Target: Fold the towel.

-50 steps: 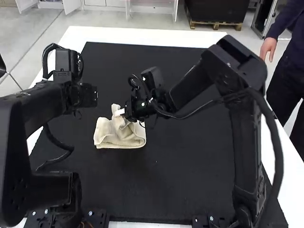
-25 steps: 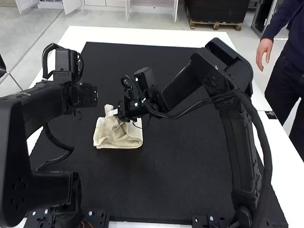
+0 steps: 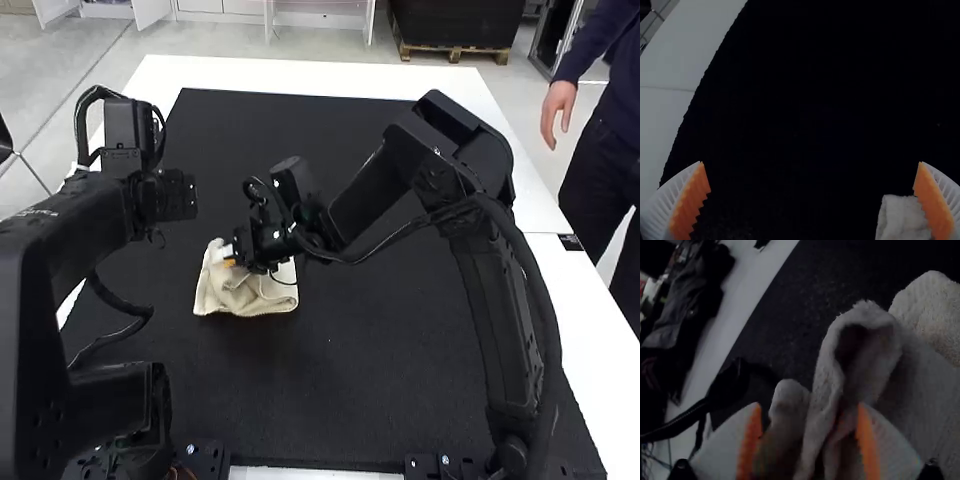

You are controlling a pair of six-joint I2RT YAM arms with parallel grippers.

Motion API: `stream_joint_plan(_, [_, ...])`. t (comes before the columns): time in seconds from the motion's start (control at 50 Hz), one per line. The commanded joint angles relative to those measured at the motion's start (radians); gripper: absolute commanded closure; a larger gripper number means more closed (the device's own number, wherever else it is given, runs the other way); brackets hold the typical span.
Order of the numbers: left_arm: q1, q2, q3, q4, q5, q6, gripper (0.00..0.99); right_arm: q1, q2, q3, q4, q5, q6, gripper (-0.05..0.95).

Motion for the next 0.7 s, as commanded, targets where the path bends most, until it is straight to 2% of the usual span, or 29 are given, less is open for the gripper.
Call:
stream_joint_plan(0.0, [0.009, -0.022, 0.012, -0.002, 0.017, -0.009, 0.036, -0.006, 0.000, 0.036, 0.002, 0.059, -0.004, 0.10])
stream_joint_plan(0.02, [0.007, -0.023, 0.014, -0.004, 0.020, -0.009, 0.036, -0.006, 0.000, 0.038, -0.004, 0.061, -0.006, 0.00])
stream_joint_plan(0.04, [0.007, -0.023, 0.014, -0.005, 0.025, -0.009, 0.036, -0.008, 0.000, 0.036, -0.004, 0.064, -0.009, -0.02])
stream_joint_plan(0.22, [0.007, -0.052, 0.014, -0.016, 0.074, -0.009, 0.036, -0.026, -0.004, 0.041, -0.022, 0.127, -0.043, -0.02])
stream_joint_plan(0.32, [0.004, -0.083, 0.014, -0.007, 0.123, -0.005, 0.036, -0.049, -0.051, 0.030, -0.103, 0.200, -0.161, -0.02])
stream_joint_plan(0.36, [0.003, -0.094, 0.014, 0.005, 0.123, 0.007, 0.036, -0.065, -0.080, 0.005, -0.110, 0.237, -0.196, -0.02])
stream_joint_plan(0.52, [0.001, -0.126, 0.009, 0.105, 0.123, 0.044, 0.036, -0.172, -0.204, -0.084, -0.099, 0.351, -0.196, -0.02])
stream_joint_plan(0.6, [0.000, -0.138, -0.005, 0.194, 0.117, 0.109, 0.036, -0.238, -0.268, -0.131, -0.087, 0.429, -0.210, -0.02])
stream_joint_plan(0.68, [0.001, -0.150, -0.038, 0.326, 0.120, 0.167, 0.036, -0.307, -0.328, -0.174, -0.074, 0.498, -0.228, -0.02])
